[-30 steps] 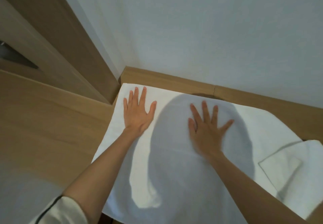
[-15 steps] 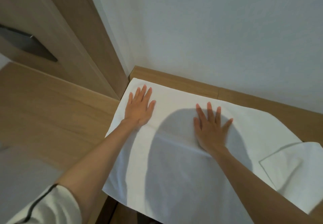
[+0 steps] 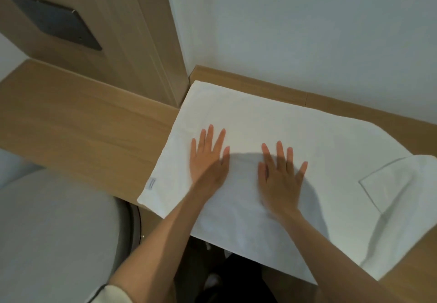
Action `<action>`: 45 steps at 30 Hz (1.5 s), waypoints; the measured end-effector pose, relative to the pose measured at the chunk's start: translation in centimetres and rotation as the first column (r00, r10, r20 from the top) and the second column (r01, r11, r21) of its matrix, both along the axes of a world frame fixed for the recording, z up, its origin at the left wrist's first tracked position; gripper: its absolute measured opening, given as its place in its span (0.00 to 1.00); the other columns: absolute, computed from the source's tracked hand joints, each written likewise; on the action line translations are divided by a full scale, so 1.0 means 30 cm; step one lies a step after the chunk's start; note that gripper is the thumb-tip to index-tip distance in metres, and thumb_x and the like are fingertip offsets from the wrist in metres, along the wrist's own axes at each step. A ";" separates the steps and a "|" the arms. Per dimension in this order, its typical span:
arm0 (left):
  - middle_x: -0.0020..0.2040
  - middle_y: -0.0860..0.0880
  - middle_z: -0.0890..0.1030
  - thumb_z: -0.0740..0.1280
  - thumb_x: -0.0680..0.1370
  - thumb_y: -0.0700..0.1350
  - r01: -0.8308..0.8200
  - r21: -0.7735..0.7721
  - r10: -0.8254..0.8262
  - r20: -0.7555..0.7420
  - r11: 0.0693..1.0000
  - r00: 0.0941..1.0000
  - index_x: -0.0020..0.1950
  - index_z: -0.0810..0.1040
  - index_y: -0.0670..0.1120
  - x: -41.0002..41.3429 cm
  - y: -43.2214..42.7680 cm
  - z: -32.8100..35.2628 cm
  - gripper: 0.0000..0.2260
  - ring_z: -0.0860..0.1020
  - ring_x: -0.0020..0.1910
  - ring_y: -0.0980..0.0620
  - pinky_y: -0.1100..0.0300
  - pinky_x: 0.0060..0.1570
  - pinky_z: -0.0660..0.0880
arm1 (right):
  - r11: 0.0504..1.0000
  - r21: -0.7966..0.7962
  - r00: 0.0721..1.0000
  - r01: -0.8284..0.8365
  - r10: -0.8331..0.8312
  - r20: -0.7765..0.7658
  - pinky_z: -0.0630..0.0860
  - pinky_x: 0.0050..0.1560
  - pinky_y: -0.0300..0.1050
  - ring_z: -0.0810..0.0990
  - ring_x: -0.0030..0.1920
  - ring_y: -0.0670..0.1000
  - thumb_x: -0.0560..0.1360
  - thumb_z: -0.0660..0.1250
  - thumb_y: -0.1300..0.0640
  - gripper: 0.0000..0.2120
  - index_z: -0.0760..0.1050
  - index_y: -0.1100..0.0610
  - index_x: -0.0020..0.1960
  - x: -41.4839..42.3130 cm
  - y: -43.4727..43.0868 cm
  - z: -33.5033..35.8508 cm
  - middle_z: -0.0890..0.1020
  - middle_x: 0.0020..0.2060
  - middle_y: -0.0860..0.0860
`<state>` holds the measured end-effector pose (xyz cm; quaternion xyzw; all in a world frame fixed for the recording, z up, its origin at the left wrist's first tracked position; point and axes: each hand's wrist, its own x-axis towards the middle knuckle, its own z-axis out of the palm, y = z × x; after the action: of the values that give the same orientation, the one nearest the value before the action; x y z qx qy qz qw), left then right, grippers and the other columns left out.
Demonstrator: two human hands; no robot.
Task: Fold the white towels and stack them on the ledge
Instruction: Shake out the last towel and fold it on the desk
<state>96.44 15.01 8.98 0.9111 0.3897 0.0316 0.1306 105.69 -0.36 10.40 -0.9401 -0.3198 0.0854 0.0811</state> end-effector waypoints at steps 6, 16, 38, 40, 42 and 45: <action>0.79 0.52 0.44 0.44 0.82 0.58 -0.050 0.016 0.050 -0.015 0.999 0.999 0.78 0.46 0.57 -0.177 0.109 0.009 0.24 0.41 0.77 0.54 0.58 0.73 0.34 | 0.998 0.055 0.999 0.015 -0.017 0.041 0.39 0.74 0.62 0.48 0.78 0.53 0.82 0.47 0.46 0.23 0.52 0.40 0.77 -0.014 0.001 -0.002 0.52 0.78 0.48; 0.78 0.48 0.38 0.42 0.83 0.55 0.013 -0.052 -0.016 -0.059 0.999 0.998 0.78 0.40 0.48 -0.220 0.103 0.085 0.26 0.36 0.76 0.51 0.54 0.73 0.33 | 0.997 0.017 0.974 -0.071 0.073 -0.214 0.37 0.73 0.61 0.40 0.77 0.53 0.83 0.45 0.48 0.24 0.44 0.44 0.78 0.032 -0.029 0.074 0.44 0.78 0.48; 0.79 0.52 0.41 0.46 0.84 0.50 0.537 -0.317 -0.574 -0.029 0.782 0.819 0.78 0.44 0.54 0.196 -0.681 0.210 0.23 0.41 0.77 0.49 0.49 0.75 0.41 | 0.716 0.351 0.797 0.603 -0.529 -0.291 0.61 0.72 0.54 0.60 0.73 0.57 0.79 0.60 0.62 0.23 0.62 0.60 0.73 0.224 -0.743 0.228 0.61 0.73 0.56; 0.79 0.52 0.40 0.46 0.84 0.49 0.526 -0.336 -0.567 -0.030 0.781 0.823 0.78 0.45 0.55 0.236 -0.717 0.183 0.23 0.39 0.77 0.48 0.47 0.74 0.38 | 0.668 0.347 0.749 0.659 -0.544 -0.378 0.62 0.71 0.54 0.62 0.72 0.58 0.79 0.60 0.62 0.25 0.60 0.60 0.74 0.276 -0.778 0.208 0.63 0.73 0.56; 0.79 0.52 0.41 0.46 0.84 0.49 0.504 -0.322 -0.545 -0.045 0.801 0.837 0.78 0.45 0.56 0.267 -0.754 0.154 0.22 0.37 0.77 0.46 0.42 0.72 0.34 | 0.628 0.340 0.708 0.700 -0.544 -0.450 0.63 0.70 0.55 0.64 0.71 0.57 0.78 0.61 0.60 0.27 0.58 0.58 0.75 0.328 -0.802 0.189 0.64 0.72 0.55; 0.79 0.52 0.43 0.47 0.84 0.51 0.469 -0.234 -0.496 -0.076 0.852 0.865 0.78 0.48 0.58 0.301 -0.805 0.116 0.22 0.36 0.76 0.42 0.36 0.68 0.31 | 0.623 0.331 0.682 0.709 -0.484 -0.548 0.64 0.70 0.56 0.64 0.71 0.56 0.77 0.63 0.58 0.30 0.56 0.54 0.76 0.407 -0.824 0.170 0.67 0.71 0.53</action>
<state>105.48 -9.13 12.47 0.9610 0.1572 -0.1041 0.2022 117.89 -25.07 15.50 -0.8932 0.0333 0.1569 0.4201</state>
